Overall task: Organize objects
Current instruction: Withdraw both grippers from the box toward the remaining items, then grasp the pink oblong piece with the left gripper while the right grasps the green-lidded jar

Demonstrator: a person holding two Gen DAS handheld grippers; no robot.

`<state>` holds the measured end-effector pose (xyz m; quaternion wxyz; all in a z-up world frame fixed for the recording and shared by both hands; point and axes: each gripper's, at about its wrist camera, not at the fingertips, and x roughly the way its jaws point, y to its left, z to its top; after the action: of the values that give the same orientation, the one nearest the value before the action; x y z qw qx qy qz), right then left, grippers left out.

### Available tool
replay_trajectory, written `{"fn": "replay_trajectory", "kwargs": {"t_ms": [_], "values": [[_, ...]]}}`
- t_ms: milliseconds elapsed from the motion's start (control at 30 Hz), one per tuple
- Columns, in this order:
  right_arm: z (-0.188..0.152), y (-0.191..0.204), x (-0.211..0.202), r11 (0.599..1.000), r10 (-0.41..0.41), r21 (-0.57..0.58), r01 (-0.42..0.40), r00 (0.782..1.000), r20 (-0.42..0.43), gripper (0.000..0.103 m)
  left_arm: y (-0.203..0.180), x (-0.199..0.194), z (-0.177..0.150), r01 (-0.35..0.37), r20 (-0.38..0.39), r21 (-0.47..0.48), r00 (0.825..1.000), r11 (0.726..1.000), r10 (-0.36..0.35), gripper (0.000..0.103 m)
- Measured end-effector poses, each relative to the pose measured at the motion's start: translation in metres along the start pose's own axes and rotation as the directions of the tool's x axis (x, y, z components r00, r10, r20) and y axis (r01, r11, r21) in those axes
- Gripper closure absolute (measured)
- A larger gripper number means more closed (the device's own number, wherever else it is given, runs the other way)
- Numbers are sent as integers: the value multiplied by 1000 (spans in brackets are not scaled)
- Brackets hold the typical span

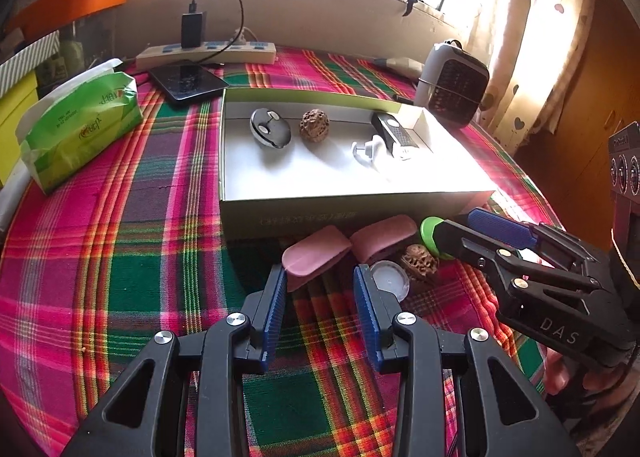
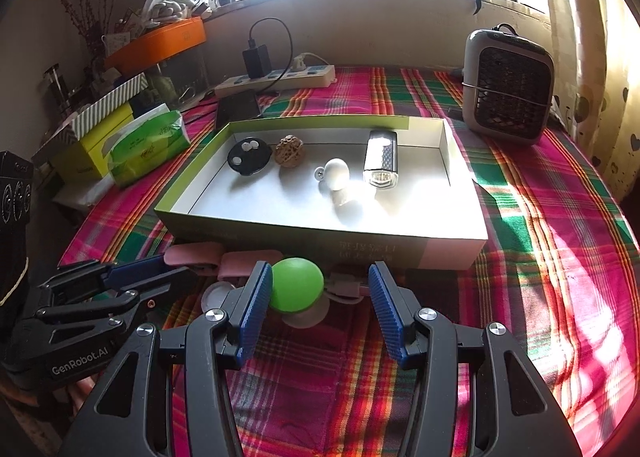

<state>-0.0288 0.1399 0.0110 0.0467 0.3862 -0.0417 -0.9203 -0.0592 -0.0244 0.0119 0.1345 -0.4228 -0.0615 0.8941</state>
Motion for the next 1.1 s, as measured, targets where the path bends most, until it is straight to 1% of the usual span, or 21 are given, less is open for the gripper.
{"fn": "replay_trajectory", "kwargs": {"t_ms": [67,167,333,400,500,567,700,867,1100], "values": [[-1,-1,-2,1000,-12,-2,12,1000,0,52,-2,-1,-1,9,-2,7,1000,1000,-9,70],[-1,-3,-5,999,-45,-6,45,999,0,51,-3,-5,-2,3,5,13,1000,1000,-3,70],[-1,-5,-6,1000,-15,3,15,1000,7,52,3,-17,3,-31,60,19,998,999,30,70],[-1,-2,-4,1000,-3,5,3,1000,2,52,5,-14,8,-42,55,17,998,999,41,70],[0,3,-2,1000,11,-12,-11,1000,-1,52,3,-7,11,-54,45,45,998,998,52,70],[0,5,0,1000,15,-19,-15,1000,-5,52,0,-3,11,-46,32,68,999,997,43,70],[1,6,5,1000,30,-5,-30,999,-21,52,-6,5,11,-55,14,99,998,994,53,70],[2,6,9,999,33,3,-33,999,-31,52,-4,13,14,-59,0,87,998,994,60,70],[0,5,8,999,37,8,-37,999,-23,53,-3,20,14,-70,-13,82,997,994,71,70]]}}
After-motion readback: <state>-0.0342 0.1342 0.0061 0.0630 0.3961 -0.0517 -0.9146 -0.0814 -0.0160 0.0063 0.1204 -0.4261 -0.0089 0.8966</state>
